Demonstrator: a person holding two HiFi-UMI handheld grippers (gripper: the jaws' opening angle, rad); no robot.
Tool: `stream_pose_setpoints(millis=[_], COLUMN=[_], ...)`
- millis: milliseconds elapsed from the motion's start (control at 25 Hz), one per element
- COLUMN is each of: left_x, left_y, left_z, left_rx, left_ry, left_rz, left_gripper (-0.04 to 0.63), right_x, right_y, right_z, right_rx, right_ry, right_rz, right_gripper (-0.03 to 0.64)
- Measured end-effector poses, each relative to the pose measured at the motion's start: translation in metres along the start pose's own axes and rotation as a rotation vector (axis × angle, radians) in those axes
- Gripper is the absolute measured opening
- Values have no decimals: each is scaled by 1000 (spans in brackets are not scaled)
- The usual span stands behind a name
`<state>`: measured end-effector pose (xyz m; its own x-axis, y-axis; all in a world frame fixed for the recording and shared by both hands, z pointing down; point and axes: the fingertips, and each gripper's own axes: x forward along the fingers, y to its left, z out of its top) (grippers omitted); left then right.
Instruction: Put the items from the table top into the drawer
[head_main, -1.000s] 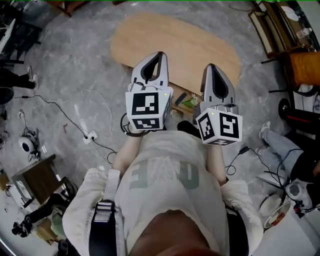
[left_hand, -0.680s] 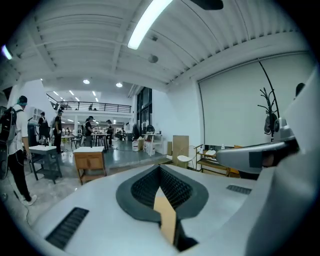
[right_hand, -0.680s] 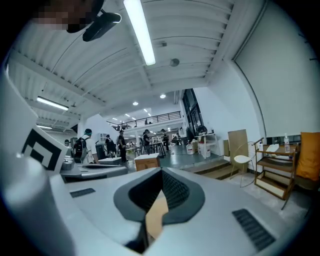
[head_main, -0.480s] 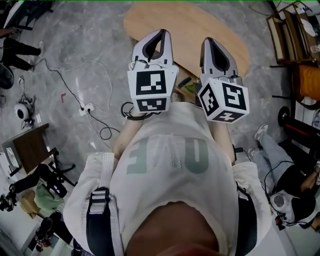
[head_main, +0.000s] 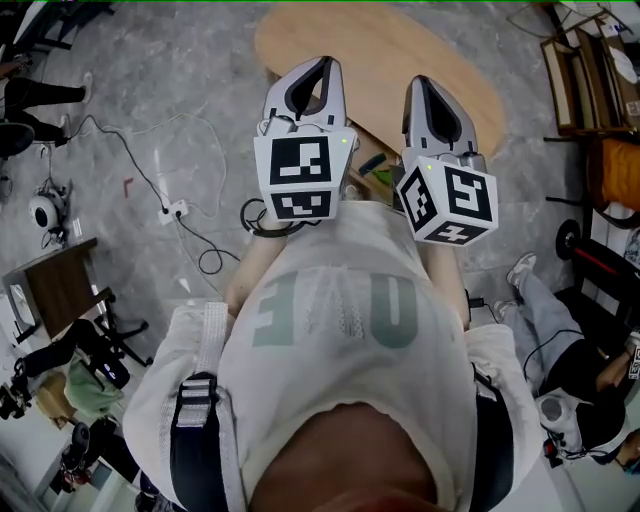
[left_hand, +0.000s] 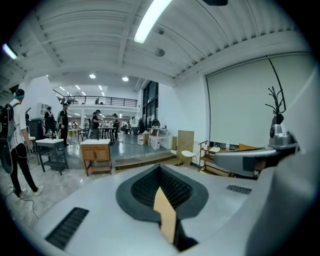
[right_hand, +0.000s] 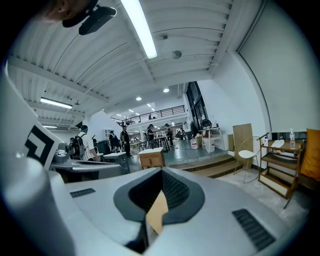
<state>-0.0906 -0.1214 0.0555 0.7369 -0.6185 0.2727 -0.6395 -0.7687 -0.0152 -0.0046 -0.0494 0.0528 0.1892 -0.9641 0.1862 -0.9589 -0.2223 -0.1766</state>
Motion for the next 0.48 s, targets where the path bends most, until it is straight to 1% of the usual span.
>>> stream_pose_setpoints(millis=[240,480], left_x=[-1,0], left_y=[8,5], left_z=[3,0], left_rx=[-16,-19], left_ry=[-6,-9], left_rz=[8,4], left_gripper=[8,8], right_x=[2,3], right_y=[2,-1], right_z=[2,0], right_rx=[-14,-24], right_ry=[3,2], right_rz=[-6,-6], right_gripper=[5,5])
